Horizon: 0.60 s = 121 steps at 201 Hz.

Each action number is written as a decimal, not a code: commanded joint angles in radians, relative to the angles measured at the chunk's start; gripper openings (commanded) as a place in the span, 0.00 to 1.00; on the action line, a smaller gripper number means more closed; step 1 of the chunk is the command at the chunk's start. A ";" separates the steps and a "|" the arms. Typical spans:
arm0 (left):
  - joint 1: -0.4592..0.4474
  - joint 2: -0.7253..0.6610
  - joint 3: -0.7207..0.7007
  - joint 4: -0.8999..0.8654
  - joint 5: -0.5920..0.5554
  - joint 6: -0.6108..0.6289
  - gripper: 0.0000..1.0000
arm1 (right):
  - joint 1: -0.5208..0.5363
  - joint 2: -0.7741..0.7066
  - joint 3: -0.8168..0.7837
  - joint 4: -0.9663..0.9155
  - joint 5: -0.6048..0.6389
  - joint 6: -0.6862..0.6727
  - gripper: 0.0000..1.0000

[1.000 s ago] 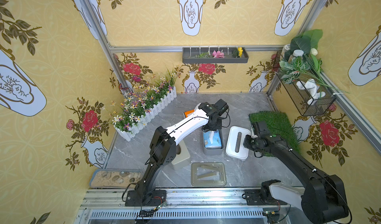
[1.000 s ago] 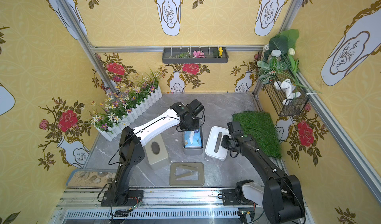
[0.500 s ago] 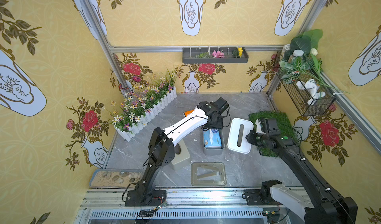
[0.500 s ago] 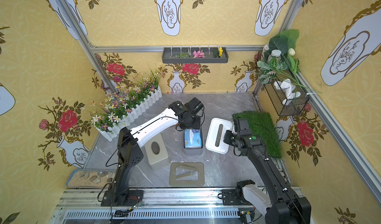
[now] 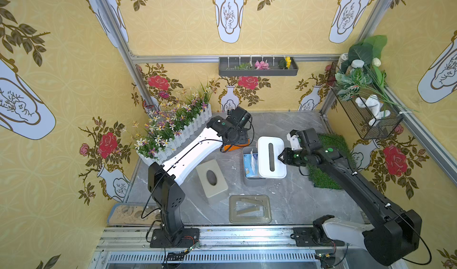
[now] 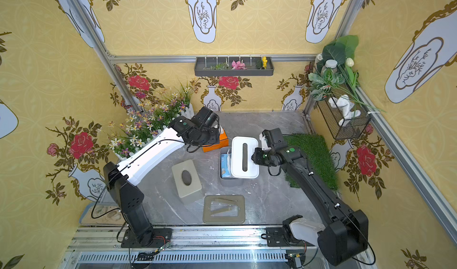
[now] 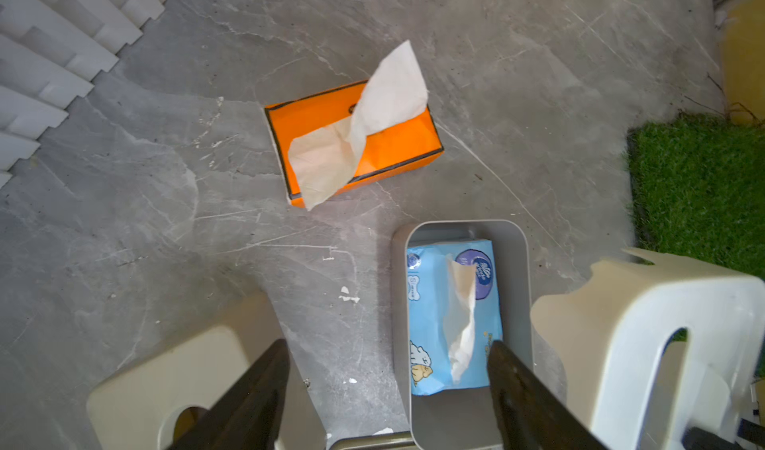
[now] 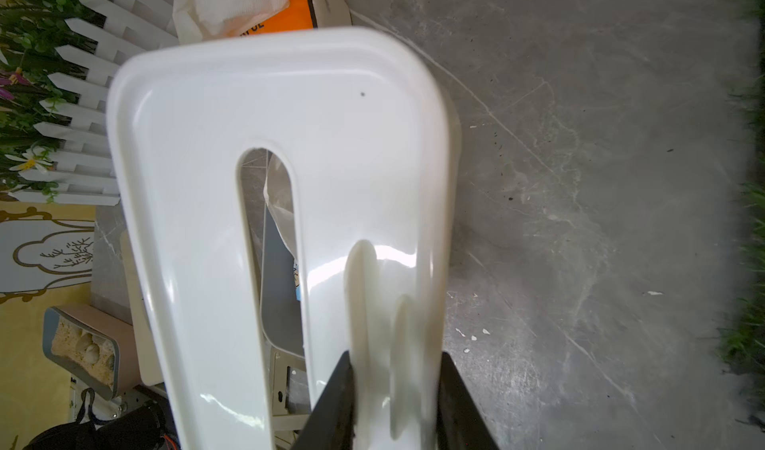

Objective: Put the tissue paper into the tissue box
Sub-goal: Close the box lid on the tissue box.

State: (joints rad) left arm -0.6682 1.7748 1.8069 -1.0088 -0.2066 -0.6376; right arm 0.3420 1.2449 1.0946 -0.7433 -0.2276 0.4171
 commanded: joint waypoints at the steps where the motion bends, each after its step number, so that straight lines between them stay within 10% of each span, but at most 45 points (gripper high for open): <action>1: 0.018 -0.031 -0.067 0.042 -0.023 -0.010 0.77 | 0.026 0.057 0.043 0.001 0.000 -0.019 0.10; 121: 0.067 -0.043 -0.220 0.117 0.025 -0.007 0.78 | 0.155 0.283 0.205 -0.066 0.060 0.031 0.10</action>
State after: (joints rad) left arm -0.6117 1.7210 1.5963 -0.9138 -0.2001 -0.6518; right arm 0.4885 1.5093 1.2842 -0.7918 -0.2058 0.4179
